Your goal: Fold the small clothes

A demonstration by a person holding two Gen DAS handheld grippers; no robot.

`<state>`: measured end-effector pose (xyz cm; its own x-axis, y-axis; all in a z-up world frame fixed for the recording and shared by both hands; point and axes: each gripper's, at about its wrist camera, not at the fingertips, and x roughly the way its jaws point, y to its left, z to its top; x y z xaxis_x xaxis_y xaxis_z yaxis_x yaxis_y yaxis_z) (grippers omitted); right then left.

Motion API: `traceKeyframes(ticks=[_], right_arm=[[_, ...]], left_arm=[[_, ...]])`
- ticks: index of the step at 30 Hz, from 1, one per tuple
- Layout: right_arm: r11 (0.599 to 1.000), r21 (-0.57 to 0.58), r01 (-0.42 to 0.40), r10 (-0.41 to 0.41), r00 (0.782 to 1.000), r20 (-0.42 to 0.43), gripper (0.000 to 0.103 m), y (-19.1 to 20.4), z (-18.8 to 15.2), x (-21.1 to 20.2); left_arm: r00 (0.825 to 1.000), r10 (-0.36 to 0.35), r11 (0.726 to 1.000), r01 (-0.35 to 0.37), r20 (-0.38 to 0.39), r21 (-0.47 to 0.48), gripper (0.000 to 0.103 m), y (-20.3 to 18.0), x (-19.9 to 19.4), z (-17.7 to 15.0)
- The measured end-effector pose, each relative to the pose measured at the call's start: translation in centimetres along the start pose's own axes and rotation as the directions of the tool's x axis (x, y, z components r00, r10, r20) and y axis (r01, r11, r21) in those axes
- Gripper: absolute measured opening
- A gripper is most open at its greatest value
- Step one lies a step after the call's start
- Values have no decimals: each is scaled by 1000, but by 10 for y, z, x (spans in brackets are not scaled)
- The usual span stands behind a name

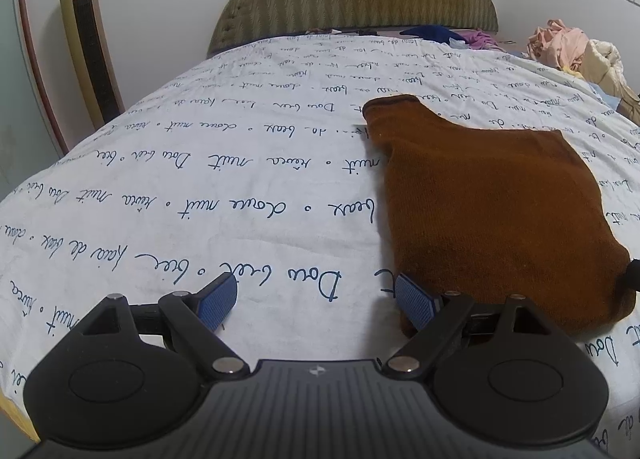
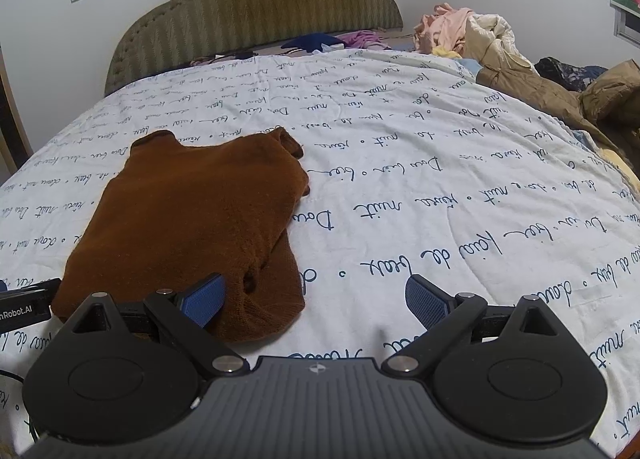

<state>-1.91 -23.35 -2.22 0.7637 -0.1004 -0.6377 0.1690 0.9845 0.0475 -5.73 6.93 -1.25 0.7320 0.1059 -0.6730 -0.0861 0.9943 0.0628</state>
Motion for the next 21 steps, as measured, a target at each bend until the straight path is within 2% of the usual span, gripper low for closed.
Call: traceKeyframes(ticks=[10, 21], right_arm=[[1000, -1, -21, 21, 1000, 6, 96, -1, 2, -1], [1000, -18, -17, 17, 1000, 6, 101, -1, 4, 2]], left_arm=[[1000, -18, 1000, 18, -12, -18, 87, 3, 0, 1], [999, -49, 998, 49, -18, -35, 87, 6, 0, 2]])
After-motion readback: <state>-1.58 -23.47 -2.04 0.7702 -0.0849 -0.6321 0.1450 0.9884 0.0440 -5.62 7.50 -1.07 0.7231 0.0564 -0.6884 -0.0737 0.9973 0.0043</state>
